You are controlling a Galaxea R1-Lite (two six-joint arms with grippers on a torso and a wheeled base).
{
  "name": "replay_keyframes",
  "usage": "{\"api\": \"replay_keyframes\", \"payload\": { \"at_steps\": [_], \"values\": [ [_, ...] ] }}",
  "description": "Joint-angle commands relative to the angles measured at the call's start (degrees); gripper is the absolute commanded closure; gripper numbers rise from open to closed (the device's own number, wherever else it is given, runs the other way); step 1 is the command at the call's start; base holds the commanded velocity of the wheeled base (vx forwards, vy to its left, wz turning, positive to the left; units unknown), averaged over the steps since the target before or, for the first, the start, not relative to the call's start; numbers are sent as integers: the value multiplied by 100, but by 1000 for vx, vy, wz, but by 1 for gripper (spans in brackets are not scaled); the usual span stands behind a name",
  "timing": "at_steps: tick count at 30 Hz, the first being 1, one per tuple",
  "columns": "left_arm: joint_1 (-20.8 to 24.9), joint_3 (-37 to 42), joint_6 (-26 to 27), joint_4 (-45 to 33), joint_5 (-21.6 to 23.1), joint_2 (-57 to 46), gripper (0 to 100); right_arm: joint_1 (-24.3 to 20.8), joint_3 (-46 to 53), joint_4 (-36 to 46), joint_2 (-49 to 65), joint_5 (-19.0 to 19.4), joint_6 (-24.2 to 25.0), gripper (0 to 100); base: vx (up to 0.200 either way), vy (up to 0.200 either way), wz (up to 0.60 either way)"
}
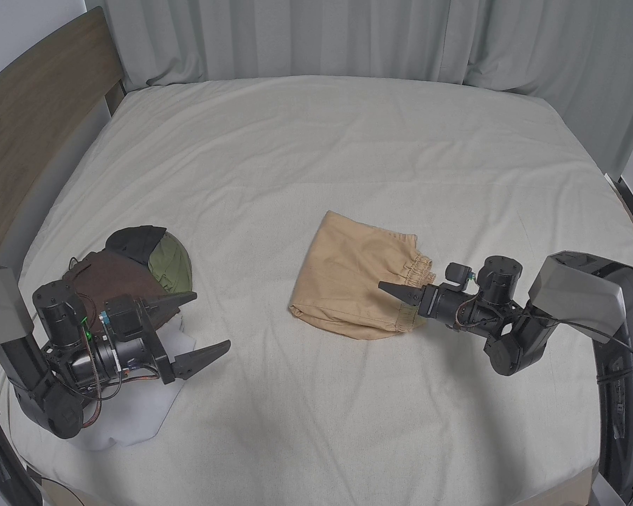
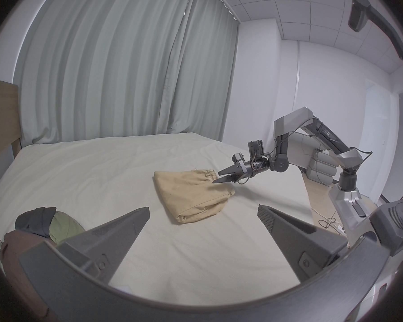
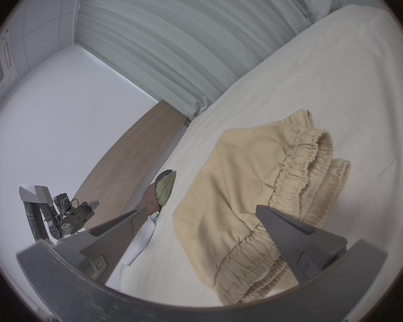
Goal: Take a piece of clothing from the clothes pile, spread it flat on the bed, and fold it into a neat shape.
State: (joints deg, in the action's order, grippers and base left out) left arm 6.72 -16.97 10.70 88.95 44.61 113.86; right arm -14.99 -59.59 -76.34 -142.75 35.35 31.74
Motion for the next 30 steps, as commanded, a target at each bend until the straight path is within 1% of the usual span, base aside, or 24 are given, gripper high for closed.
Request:
{"api": "replay_keyframes", "payload": {
  "at_steps": [1, 3, 5, 6, 8, 9, 10, 12, 14, 16, 17, 18, 19, 20, 21, 22, 23, 24, 25, 26, 28, 29, 30],
  "values": [
    [172, 150, -42, -1, 294, -426, 0, -30, 949, -681, 1417, -2, -2, 0, 0, 0, 0],
    [348, 141, -86, -1, 488, -707, 0, -39, 1441, -804, 2269, -28, -160, 0, 0, 0, 0],
    [655, 194, -174, -1, 558, -1068, 0, -30, 1916, -742, 3175, -55, -547, 0, 0, 0, 0],
    [884, 247, -235, -1, 549, -1261, 0, 5, 2179, -742, 3649, -81, -801, 0, 0, 0, 0],
    [1095, 326, -288, 8, 549, -1516, 0, 76, 2505, -742, 4124, -134, -1171, 0, 0, 0, 0],
    [1095, 326, -288, 8, 549, -1516, 0, 76, 2505, -742, 4124, -134, -1171, 0, 0, 0, 0],
    [1332, 546, -358, -1, 523, -2149, 0, 348, 3243, -830, 4959, -283, -1821, 0, 0, 0, 0],
    [1420, 880, -438, -10, 523, -2799, 0, 638, 4008, -830, 5829, -283, -2243, 0, 0, 0, 0],
    [1438, 1134, -631, -19, 505, -3467, 0, 919, 4772, -777, 6761, -266, -2313, 0, 0, 0, 0],
    [1429, 1240, -859, -45, 365, -4100, 0, 1086, 5458, -733, 7622, -239, -2304, 0, 0, 0, 0],
    [1376, 1231, -1009, -71, 110, -4407, 0, 1157, 5783, -733, 8061, -239, -2304, 0, 0, 0, 0],
    [1262, 1196, -1176, -133, -321, -4680, 0, 1218, 5959, -663, 8474, -248, -2304, 0, 0, 0, 0],
    [1112, 1196, -1352, -212, -795, -4908, 0, 1271, 5959, -443, 8817, -266, -2234, 0, 0, 0, 0],
    [945, 1240, -1571, -317, -1244, -5199, 0, 1315, 5959, -39, 9257, -239, -2199, 0, 0, 0, 0],
    [884, 1310, -1756, -414, -1560, -5471, 0, 1332, 5959, 277, 9705, -248, -2172, 0, 0, 0, 0],
    [866, 1416, -1967, -581, -1736, -5787, 0, 1324, 5959, 708, 10294, -239, -2102, 0, 0, 0, 0],
    [814, 1530, -2090, -827, -1771, -6113, 0, 1332, 5959, 1200, 10918, -231, -2049, 0, 0, 0, 0],
    [787, 1583, -2099, -1020, -1797, -6306, 0, 1332, 5959, 1754, 11428, -222, -2041, 0, 0, 0, 0],
    [787, 1600, -2099, -1056, -1797, -6350, 0, 1332, 5959, 1859, 11507, -213, -2041, 0, 0, 0, 0],
    [752, 1679, -2107, -1653, -1824, -6912, 0, 1315, 5897, 3257, 12570, -213, -2049, 0, 0, 0, 0],
    [691, 1688, -2116, -2515, -1833, -7510, 0, 1289, 5757, 4540, 13598, -213, -2049, 0, 0, 0, 0],
    [682, 1688, -2116, -2734, -1833, -7642, 0, 1289, 5721, 4830, 13818, -213, -2049, 0, 0, 0, 0],
    [664, 1688, -2107, -3481, -1806, -8073, 0, 1341, 5730, 5366, 14091, -204, -2190, 0, 0, 0, 0]
  ]
}}
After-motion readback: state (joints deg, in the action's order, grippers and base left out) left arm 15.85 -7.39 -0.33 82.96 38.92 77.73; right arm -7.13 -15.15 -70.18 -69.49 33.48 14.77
